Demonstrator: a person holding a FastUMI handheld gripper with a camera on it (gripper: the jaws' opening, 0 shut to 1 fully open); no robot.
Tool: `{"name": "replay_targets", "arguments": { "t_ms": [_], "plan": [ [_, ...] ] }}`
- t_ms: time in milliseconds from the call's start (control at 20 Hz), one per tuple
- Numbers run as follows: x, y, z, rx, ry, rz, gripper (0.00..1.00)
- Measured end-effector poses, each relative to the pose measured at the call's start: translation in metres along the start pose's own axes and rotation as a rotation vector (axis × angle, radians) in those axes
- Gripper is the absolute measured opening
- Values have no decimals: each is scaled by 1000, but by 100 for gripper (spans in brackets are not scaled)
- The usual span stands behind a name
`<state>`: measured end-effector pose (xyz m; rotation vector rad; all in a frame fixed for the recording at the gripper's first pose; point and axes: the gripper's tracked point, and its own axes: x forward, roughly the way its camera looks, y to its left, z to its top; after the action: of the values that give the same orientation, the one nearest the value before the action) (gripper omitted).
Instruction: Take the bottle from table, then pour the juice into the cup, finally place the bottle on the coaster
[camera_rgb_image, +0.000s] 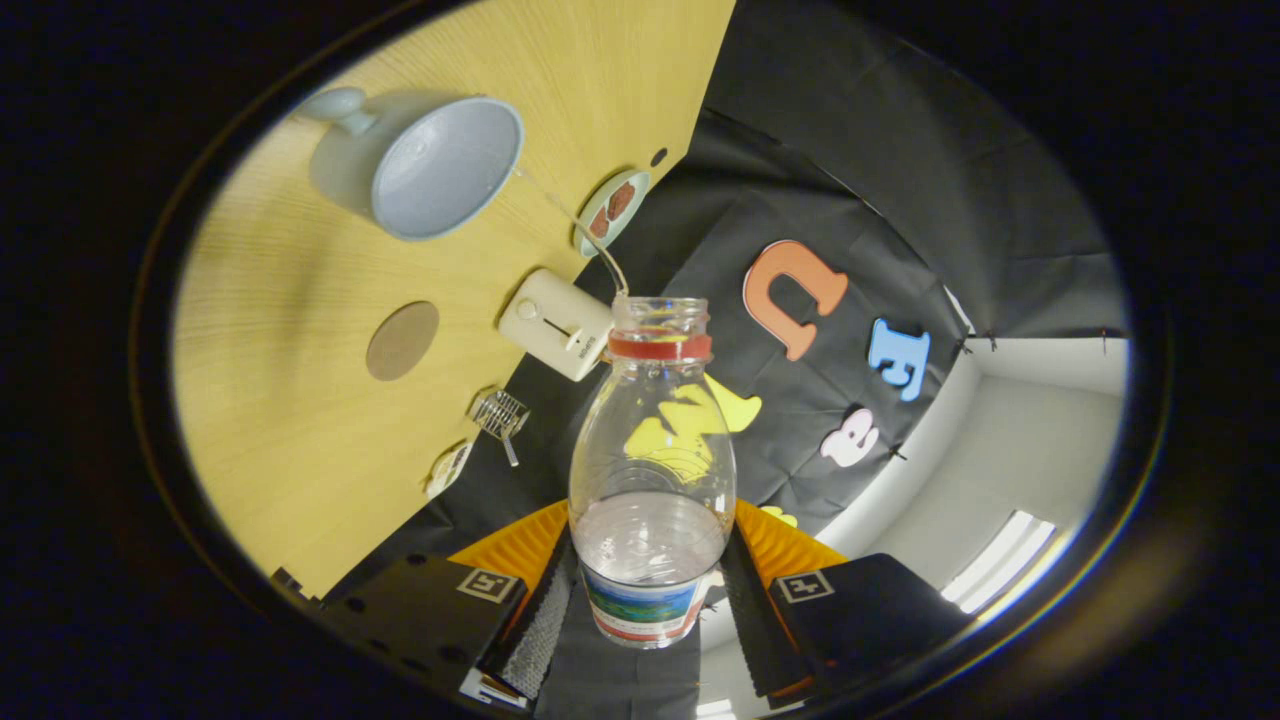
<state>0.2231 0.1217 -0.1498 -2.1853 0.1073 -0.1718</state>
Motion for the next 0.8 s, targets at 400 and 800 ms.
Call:
{"name": "replay_targets", "arguments": {
  "t_ms": [400, 800],
  "plan": [
    [1, -18, 6, -51, -20, -61, 79],
    [-1, -23, 2, -71, -20, -71, 79]
  ]
}}
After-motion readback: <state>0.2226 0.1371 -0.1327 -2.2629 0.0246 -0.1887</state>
